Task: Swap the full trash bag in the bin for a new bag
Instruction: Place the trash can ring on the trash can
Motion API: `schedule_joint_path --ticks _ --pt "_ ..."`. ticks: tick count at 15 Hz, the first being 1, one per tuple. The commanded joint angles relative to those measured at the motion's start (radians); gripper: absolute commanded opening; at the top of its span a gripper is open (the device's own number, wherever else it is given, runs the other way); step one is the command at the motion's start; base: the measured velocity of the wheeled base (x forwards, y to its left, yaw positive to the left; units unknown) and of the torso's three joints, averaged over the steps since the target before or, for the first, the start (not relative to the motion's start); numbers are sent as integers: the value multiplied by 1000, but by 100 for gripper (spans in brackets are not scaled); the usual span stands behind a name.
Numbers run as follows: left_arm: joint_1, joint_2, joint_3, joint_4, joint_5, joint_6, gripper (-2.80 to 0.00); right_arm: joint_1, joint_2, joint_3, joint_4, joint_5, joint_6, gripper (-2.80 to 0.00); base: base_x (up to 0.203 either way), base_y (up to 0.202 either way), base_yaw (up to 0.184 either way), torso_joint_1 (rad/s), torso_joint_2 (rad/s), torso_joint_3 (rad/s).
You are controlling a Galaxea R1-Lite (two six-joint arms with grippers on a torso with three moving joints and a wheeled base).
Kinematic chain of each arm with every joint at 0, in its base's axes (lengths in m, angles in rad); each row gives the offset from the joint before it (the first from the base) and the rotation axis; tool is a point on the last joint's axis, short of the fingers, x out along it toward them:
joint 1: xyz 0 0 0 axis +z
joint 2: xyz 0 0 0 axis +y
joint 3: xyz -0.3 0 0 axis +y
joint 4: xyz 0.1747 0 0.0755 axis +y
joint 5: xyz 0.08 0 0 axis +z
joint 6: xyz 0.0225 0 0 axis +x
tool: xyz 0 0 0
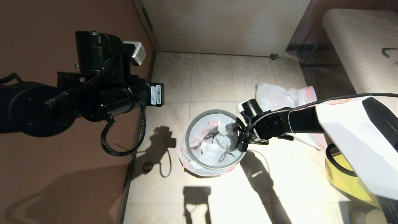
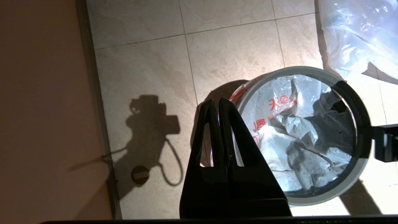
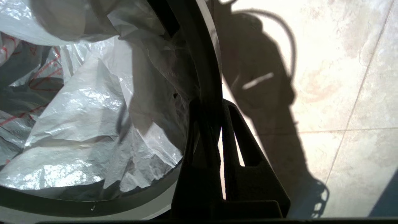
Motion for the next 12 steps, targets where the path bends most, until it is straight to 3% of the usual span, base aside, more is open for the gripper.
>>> schedule_joint_path --ticks 1,6,12 --pt "-1 1 1 -1 3 0 -280 9 -65 62 -16 -3 3 -280 0 0 0 0 0 0" --pt "-1 4 0 -1 3 0 -280 27 -78 179 -151 -2 4 -280 0 0 0 0 0 0" --pt "-1 5 0 -3 3 0 -280 27 -21 149 -157 -4 4 -280 0 0 0 0 0 0"
